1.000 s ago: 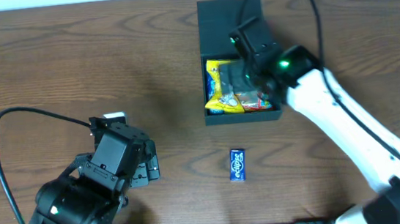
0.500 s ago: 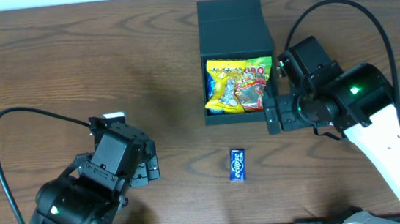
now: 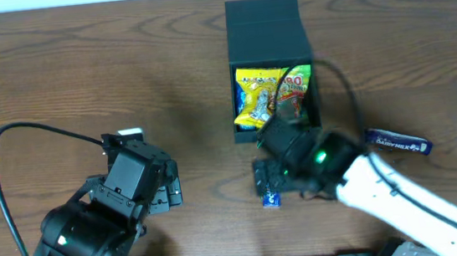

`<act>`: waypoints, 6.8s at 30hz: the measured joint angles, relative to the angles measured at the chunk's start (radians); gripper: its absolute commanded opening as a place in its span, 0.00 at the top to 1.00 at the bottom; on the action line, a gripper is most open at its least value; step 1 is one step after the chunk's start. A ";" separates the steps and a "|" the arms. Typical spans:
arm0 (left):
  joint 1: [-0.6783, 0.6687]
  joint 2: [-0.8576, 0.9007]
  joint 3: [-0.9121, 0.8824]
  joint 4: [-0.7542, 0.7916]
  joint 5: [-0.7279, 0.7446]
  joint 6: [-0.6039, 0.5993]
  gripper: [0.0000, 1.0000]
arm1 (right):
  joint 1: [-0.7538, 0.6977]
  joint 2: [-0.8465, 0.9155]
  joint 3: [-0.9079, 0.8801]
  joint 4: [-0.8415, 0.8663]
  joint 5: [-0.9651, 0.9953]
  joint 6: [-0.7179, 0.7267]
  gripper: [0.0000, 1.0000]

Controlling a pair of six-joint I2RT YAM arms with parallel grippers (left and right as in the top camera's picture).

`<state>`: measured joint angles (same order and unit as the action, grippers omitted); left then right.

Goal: Pack container

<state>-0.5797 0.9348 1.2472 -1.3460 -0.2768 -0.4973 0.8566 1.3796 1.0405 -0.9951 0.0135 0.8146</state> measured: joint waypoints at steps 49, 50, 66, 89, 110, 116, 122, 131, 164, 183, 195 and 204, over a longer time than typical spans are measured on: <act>0.000 0.000 0.000 0.000 0.000 0.000 0.05 | -0.028 0.187 -0.217 0.333 -0.064 0.190 0.01; 0.000 0.000 0.000 0.000 0.000 0.000 0.05 | -0.034 0.191 -0.217 0.334 -0.069 0.188 0.01; 0.000 0.000 0.000 0.000 0.000 0.000 0.05 | -0.067 0.224 -0.217 0.334 -0.118 0.168 0.21; 0.000 0.000 0.000 0.000 0.000 0.000 0.05 | -0.067 0.221 -0.216 0.334 -0.120 0.163 0.78; 0.000 0.000 0.000 0.000 0.000 0.000 0.05 | -0.067 0.197 -0.185 0.276 -0.122 0.085 0.99; 0.000 0.000 0.000 0.000 0.000 0.000 0.05 | -0.068 0.142 -0.066 0.219 -0.122 0.013 0.99; 0.000 0.000 0.000 0.000 0.000 0.000 0.05 | -0.075 0.124 0.067 0.102 -0.090 -0.030 0.99; 0.000 0.000 0.000 0.000 0.000 0.000 0.05 | -0.180 0.123 0.212 -0.014 -0.021 -0.105 0.99; 0.000 0.000 0.000 0.000 0.000 0.000 0.05 | -0.363 0.351 0.241 0.221 -0.044 -0.228 0.99; 0.000 0.000 0.000 0.000 0.000 0.000 0.05 | -0.388 0.394 0.242 0.213 -0.044 -0.252 0.99; 0.000 0.000 0.000 0.000 0.000 0.000 0.05 | -0.387 0.394 0.242 0.215 -0.062 -0.257 0.44; 0.000 0.000 0.000 0.000 0.000 0.000 0.05 | -0.388 0.394 0.242 0.214 -0.066 -0.275 0.10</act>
<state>-0.5797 0.9348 1.2476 -1.3460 -0.2768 -0.4969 0.4686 1.7737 1.2823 -0.7815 -0.0521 0.5396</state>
